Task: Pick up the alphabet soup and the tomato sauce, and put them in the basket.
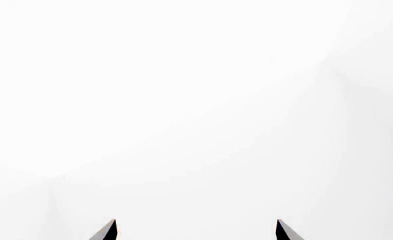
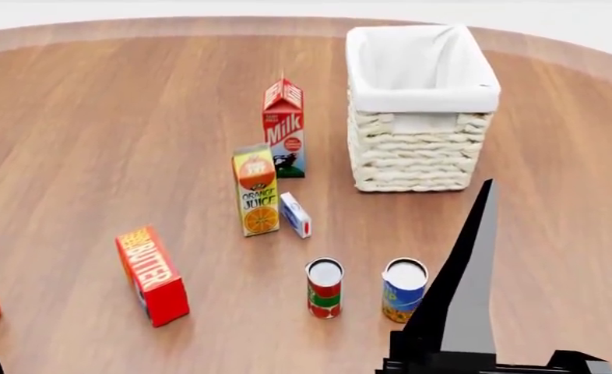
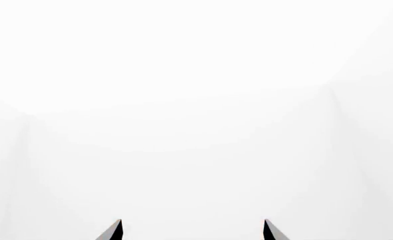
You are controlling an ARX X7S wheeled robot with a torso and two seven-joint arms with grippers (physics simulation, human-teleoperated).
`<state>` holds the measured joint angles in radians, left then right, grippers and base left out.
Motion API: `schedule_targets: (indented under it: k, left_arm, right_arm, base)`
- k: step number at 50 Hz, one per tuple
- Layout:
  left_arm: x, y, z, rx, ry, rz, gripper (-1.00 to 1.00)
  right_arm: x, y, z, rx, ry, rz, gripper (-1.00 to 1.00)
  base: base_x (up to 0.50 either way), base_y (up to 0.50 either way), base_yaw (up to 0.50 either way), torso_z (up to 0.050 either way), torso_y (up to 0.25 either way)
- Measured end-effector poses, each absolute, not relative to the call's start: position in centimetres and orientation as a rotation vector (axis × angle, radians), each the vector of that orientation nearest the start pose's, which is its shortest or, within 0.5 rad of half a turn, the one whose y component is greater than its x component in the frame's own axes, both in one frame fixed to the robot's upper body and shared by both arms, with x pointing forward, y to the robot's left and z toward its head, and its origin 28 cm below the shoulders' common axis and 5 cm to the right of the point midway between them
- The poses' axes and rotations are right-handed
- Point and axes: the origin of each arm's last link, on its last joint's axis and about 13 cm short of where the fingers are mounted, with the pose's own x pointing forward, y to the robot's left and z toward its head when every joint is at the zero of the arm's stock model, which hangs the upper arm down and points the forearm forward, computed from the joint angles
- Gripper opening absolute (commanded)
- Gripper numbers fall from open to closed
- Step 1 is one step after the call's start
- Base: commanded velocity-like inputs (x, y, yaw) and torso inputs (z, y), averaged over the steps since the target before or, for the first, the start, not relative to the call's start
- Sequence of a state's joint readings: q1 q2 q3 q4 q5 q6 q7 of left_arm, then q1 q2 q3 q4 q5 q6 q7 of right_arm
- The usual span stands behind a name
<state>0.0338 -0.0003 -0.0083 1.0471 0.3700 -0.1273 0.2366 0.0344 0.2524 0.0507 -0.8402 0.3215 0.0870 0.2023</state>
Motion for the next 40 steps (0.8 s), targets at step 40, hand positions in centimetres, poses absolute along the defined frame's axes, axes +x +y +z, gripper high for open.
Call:
schedule_targets:
  k: [40]
  left_arm:
    - [13.9,21.62,20.39,0.437,-0.83,-0.014,1.0]
  right_arm:
    - [17.39,-12.21,18.52,0.107,-0.751,0.001,1.0]
  base:
    - [0.29,0.0,0.0,0.0,0.0]
